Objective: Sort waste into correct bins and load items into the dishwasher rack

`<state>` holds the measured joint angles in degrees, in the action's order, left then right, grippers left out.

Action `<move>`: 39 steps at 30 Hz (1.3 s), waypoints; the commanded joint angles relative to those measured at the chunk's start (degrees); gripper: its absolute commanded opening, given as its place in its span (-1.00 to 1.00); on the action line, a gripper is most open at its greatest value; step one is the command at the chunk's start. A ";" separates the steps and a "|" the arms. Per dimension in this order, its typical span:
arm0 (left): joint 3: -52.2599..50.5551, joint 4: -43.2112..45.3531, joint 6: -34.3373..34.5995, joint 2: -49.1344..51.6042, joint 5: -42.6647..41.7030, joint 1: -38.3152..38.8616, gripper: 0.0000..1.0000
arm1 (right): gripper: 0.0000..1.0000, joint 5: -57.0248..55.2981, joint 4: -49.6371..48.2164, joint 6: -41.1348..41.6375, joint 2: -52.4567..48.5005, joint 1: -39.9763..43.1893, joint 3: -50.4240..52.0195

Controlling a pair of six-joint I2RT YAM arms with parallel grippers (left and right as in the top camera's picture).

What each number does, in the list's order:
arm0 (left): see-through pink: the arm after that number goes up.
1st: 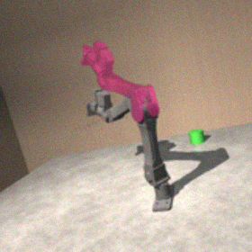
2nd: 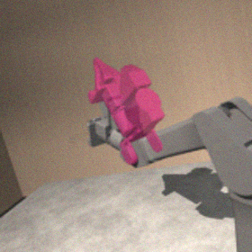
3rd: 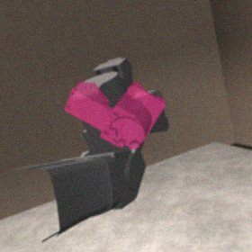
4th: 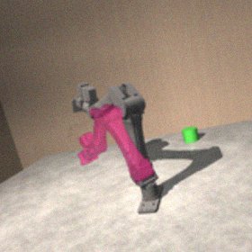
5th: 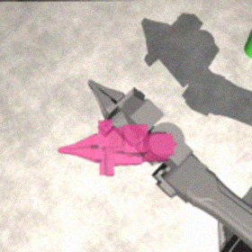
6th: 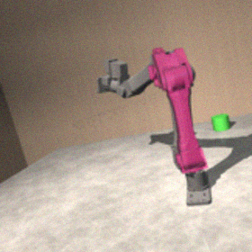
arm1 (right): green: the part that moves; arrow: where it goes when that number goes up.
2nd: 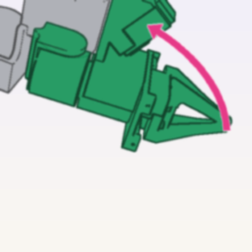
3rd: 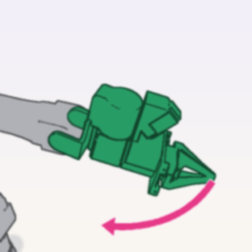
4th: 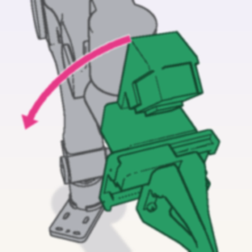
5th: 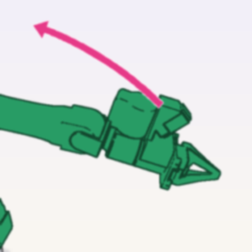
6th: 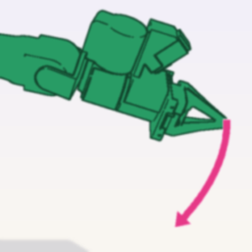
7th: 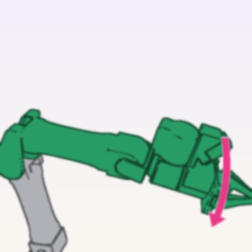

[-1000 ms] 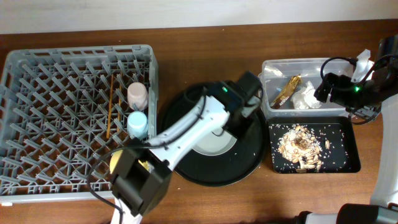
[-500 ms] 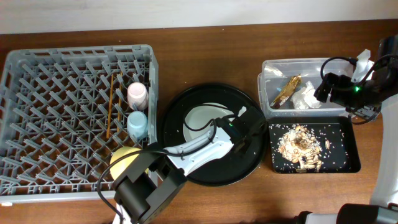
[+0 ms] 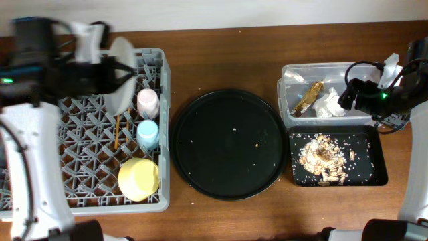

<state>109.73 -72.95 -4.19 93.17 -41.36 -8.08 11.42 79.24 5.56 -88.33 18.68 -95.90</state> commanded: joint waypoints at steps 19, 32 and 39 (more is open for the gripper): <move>0.13 -3.13 -19.30 24.15 -20.39 -16.96 -1.00 | 0.98 -0.55 -0.02 -0.15 0.44 0.09 -0.70; -7.28 7.19 -15.78 24.15 -20.33 -17.00 0.38 | 0.97 -0.55 -0.02 -0.15 0.44 0.09 -0.70; -2.32 6.43 -11.72 16.61 -23.19 -17.29 0.99 | 0.98 -0.55 -0.02 -0.15 0.44 0.09 -0.70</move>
<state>104.73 -66.59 -17.98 116.40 -64.79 -24.88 11.42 79.22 5.56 -88.33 18.68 -95.90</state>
